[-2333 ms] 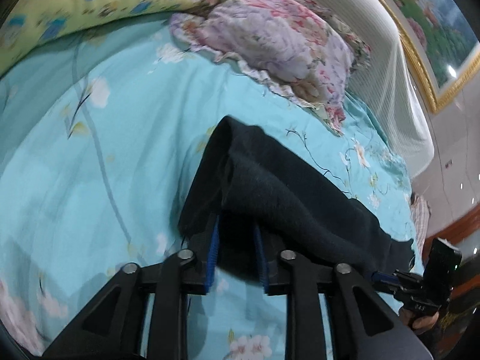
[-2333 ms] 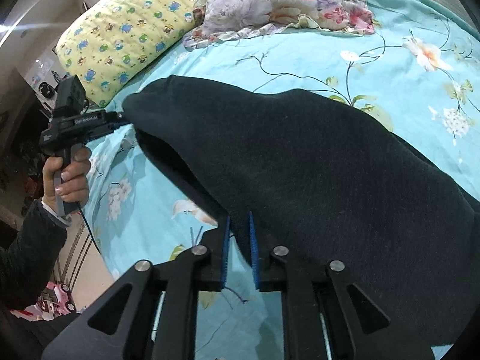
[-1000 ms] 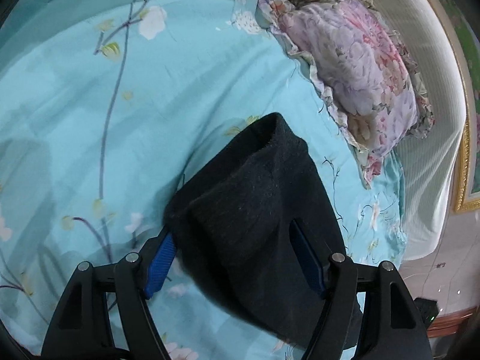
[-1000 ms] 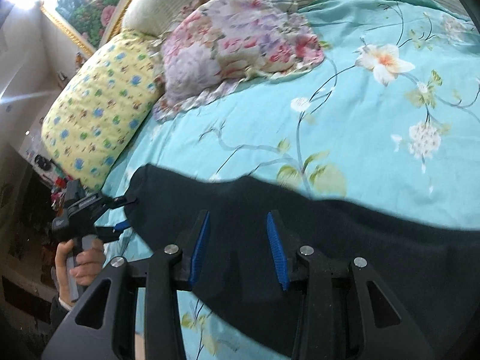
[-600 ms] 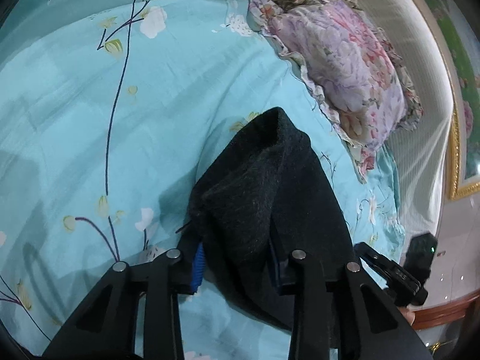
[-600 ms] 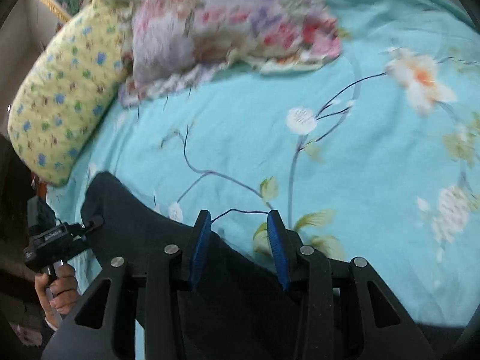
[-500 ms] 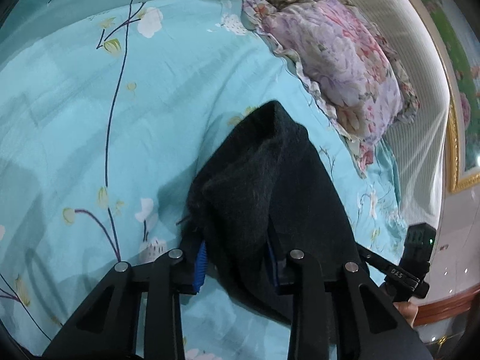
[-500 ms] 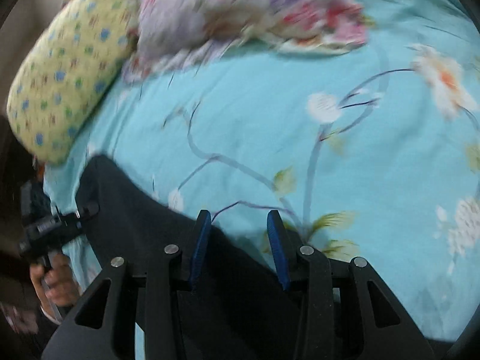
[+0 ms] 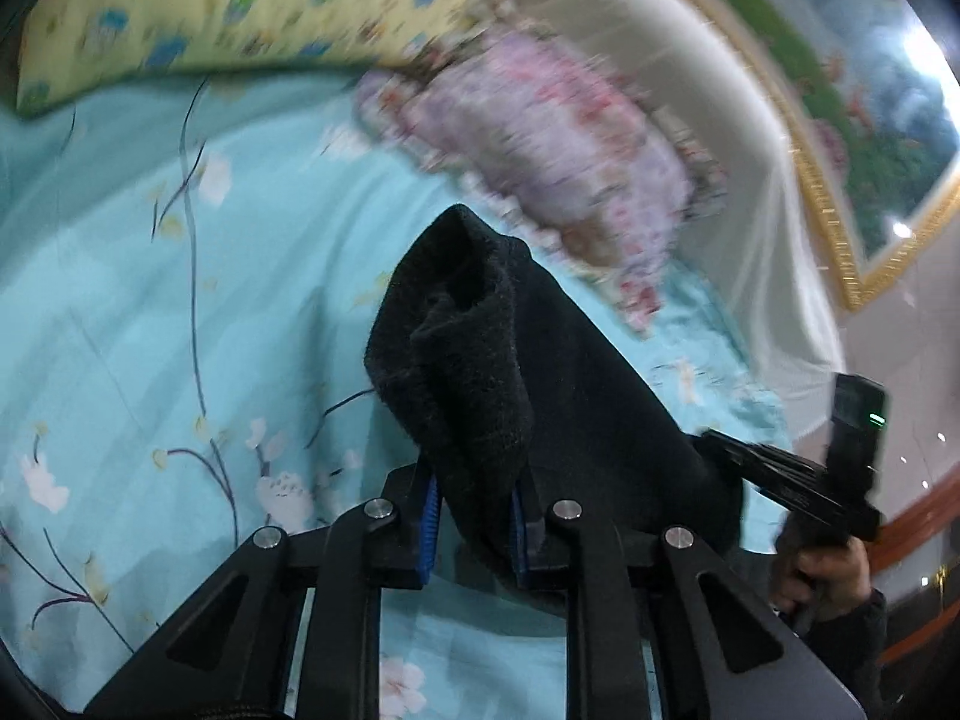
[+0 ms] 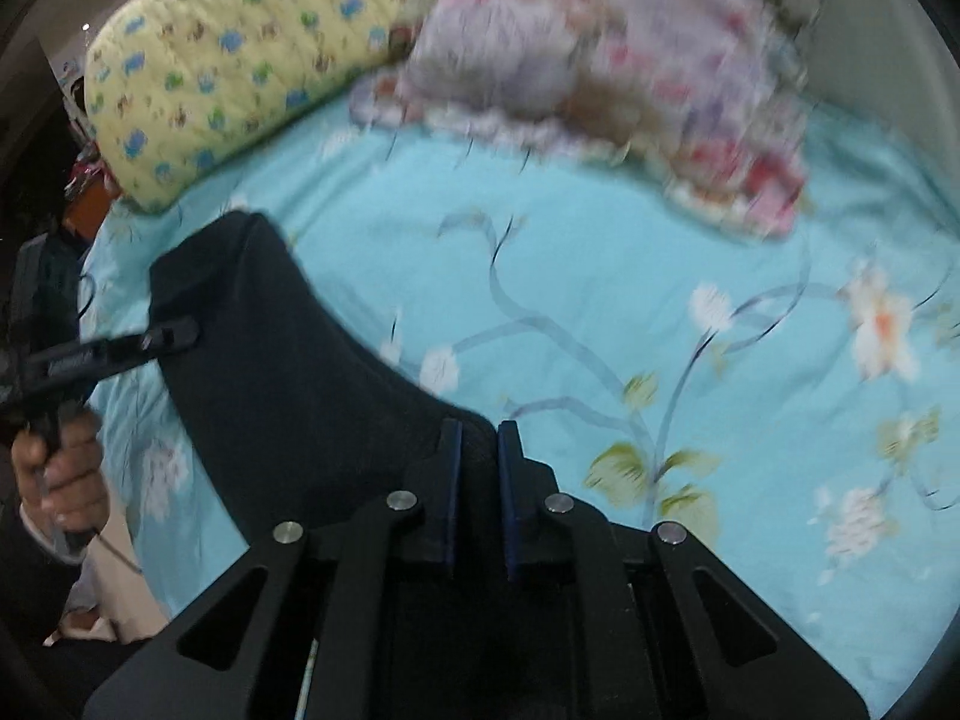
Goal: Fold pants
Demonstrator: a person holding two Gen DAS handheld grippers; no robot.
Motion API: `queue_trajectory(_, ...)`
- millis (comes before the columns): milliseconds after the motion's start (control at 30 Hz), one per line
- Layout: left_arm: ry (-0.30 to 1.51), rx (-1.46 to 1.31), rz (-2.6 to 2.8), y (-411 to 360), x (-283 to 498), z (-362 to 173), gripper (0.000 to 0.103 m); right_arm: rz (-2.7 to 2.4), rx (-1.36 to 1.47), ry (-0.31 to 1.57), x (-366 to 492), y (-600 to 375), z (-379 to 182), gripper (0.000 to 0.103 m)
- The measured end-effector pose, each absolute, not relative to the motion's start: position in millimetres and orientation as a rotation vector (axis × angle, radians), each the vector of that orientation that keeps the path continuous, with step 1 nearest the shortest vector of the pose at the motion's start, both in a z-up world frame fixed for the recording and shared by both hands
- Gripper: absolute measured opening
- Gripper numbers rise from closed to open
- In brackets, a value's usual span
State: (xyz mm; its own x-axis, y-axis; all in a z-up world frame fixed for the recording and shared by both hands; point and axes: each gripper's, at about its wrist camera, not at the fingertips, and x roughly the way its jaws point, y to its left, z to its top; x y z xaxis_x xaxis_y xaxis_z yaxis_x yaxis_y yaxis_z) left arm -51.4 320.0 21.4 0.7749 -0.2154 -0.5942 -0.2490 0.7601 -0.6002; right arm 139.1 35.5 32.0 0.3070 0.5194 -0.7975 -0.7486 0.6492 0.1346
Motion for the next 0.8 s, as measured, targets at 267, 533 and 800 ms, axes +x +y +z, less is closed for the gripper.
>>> queue_trajectory(267,0.685,-0.640,0.017,313,-72,20,0.018,0.710,-0.268,0.874,149,64,12,0.008)
queue_trajectory(533,0.793,-0.627,0.091,334,-62,-25,0.028,0.658,-0.205,0.919,156,73,-20,0.017)
queue_trajectory(800,0.758,-0.590,0.184,337,-87,-4,0.044,0.627,-0.035,0.871,133,26,9,0.038)
